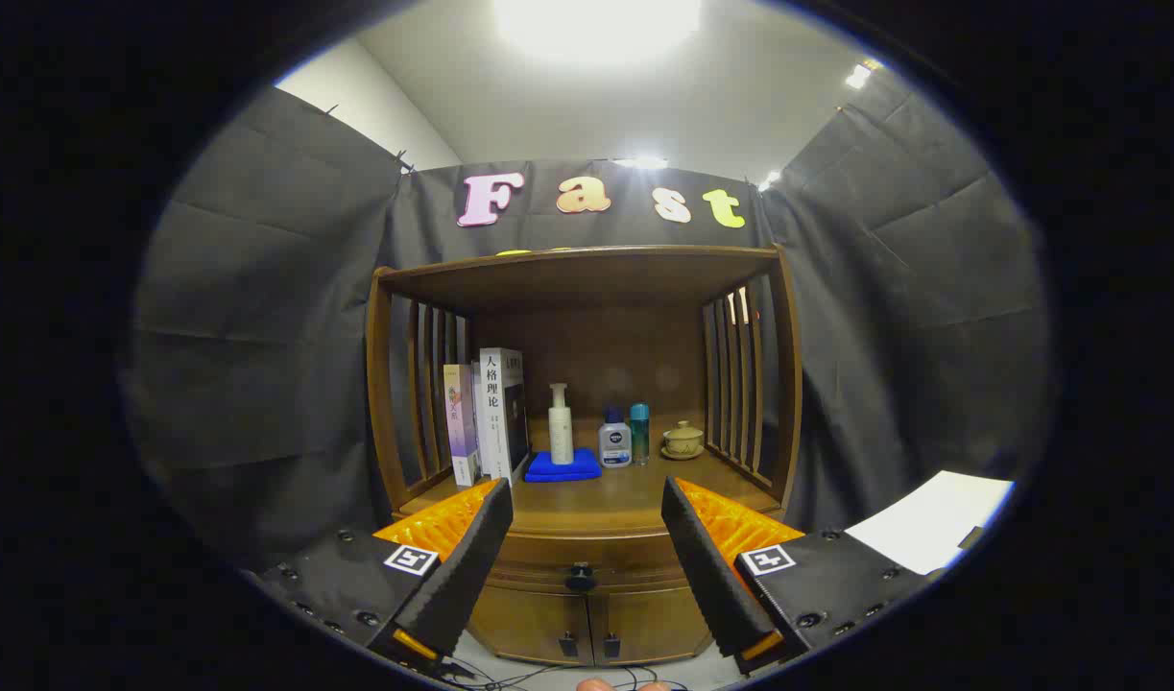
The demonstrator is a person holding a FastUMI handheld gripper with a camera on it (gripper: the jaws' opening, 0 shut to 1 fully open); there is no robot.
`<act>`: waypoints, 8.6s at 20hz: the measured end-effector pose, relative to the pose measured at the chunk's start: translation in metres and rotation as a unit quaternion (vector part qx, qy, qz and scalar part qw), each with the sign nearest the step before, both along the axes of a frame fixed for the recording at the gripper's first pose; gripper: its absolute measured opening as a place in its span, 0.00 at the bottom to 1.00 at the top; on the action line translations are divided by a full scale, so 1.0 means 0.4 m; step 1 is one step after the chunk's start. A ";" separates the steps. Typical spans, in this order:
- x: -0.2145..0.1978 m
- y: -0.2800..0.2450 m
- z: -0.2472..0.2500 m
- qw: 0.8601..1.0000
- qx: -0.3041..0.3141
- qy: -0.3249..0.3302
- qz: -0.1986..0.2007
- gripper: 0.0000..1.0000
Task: Pull open the drawer, take out the items inside it, and place them on the countertop above the cabinet.
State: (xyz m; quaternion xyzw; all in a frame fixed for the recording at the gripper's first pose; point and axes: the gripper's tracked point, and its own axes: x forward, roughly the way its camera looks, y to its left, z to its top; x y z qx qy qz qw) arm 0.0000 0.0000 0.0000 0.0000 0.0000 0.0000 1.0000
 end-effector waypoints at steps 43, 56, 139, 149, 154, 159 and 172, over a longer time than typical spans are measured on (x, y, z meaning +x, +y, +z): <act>0.180 -0.040 -0.277 0.997 0.034 0.075 -0.005 0.99; 0.322 0.004 -0.515 0.988 0.025 0.154 0.004 0.99; -0.014 0.015 -0.609 0.987 -0.032 0.154 0.035 0.25; -0.082 0.024 -0.612 0.985 -0.041 0.161 0.055 0.25; -0.085 0.022 -0.614 0.983 -0.040 0.168 0.053 0.25; -0.110 0.025 -0.584 0.983 -0.029 0.171 0.064 0.72; 0.000 -0.074 -0.293 0.988 -0.031 0.139 0.063 1.00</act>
